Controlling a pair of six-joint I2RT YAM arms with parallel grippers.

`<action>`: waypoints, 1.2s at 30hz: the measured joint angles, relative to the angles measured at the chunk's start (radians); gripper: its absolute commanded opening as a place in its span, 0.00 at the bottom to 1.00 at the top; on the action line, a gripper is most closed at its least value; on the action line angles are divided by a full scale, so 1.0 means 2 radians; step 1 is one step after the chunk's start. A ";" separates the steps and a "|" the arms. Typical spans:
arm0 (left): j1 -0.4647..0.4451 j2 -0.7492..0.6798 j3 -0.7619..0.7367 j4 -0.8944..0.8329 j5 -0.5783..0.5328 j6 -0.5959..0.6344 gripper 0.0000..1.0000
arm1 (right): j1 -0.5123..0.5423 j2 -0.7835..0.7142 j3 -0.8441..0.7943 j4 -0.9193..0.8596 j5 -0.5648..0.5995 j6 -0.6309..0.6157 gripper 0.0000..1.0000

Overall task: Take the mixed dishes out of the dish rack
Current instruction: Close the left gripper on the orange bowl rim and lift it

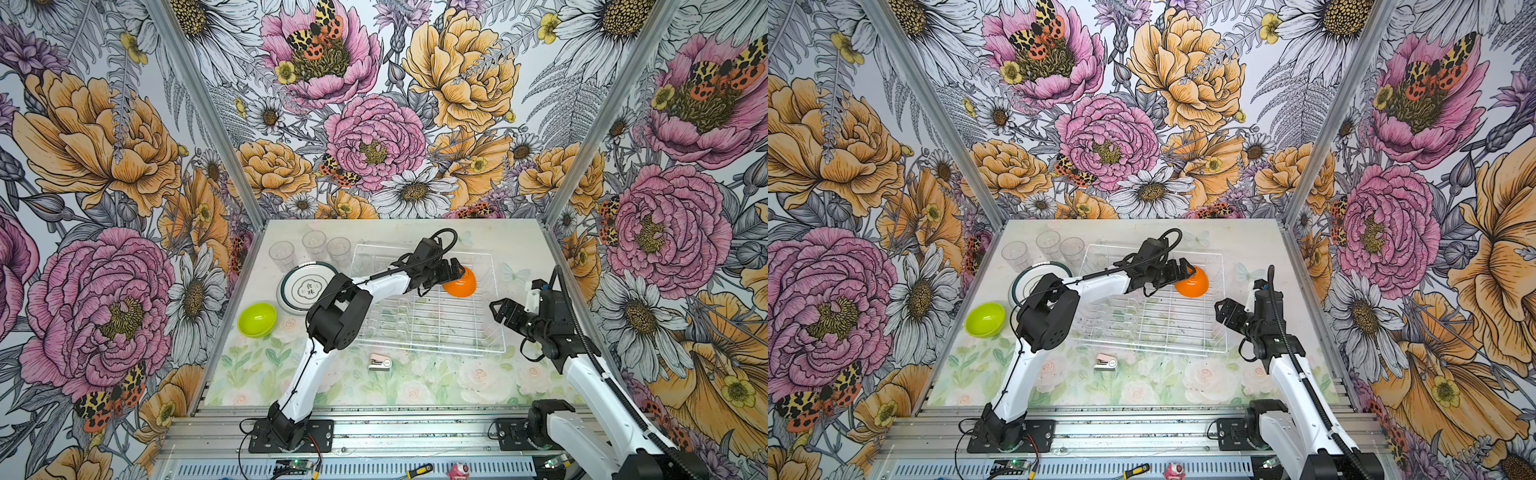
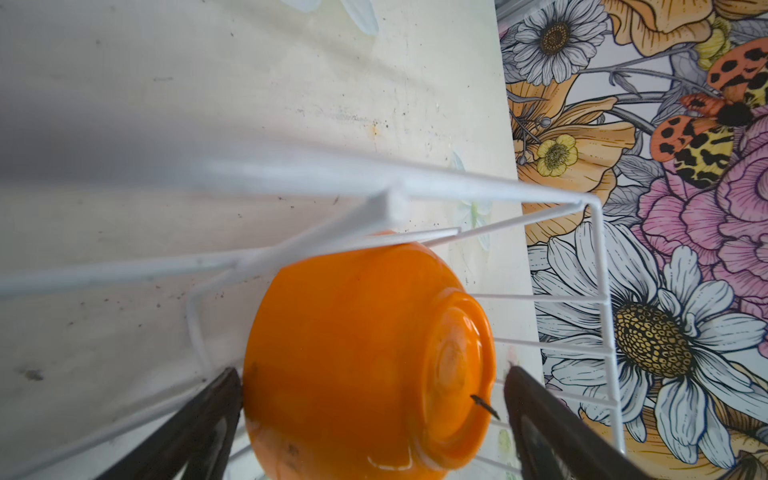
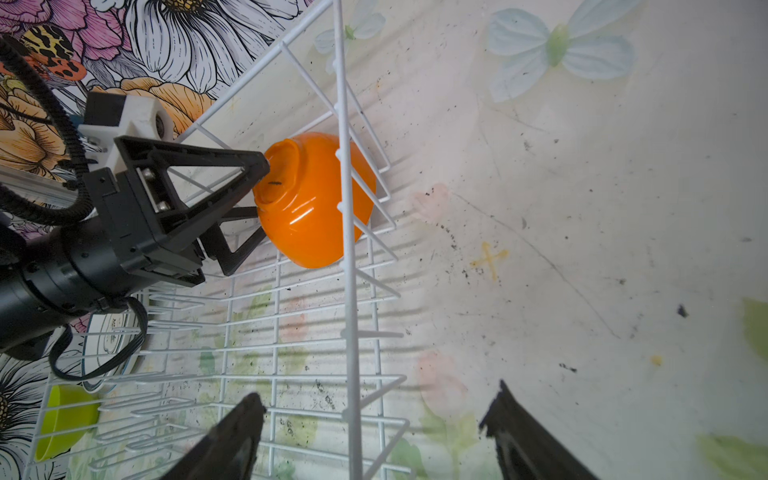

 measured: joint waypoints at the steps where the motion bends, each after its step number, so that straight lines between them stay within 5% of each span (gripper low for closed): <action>1: 0.000 0.001 0.000 0.004 0.003 -0.005 0.99 | 0.000 0.000 0.000 0.000 0.000 0.000 0.86; 36: 0.001 -0.012 -0.086 0.188 0.084 -0.111 0.93 | 0.000 0.000 0.000 0.003 0.001 0.000 0.86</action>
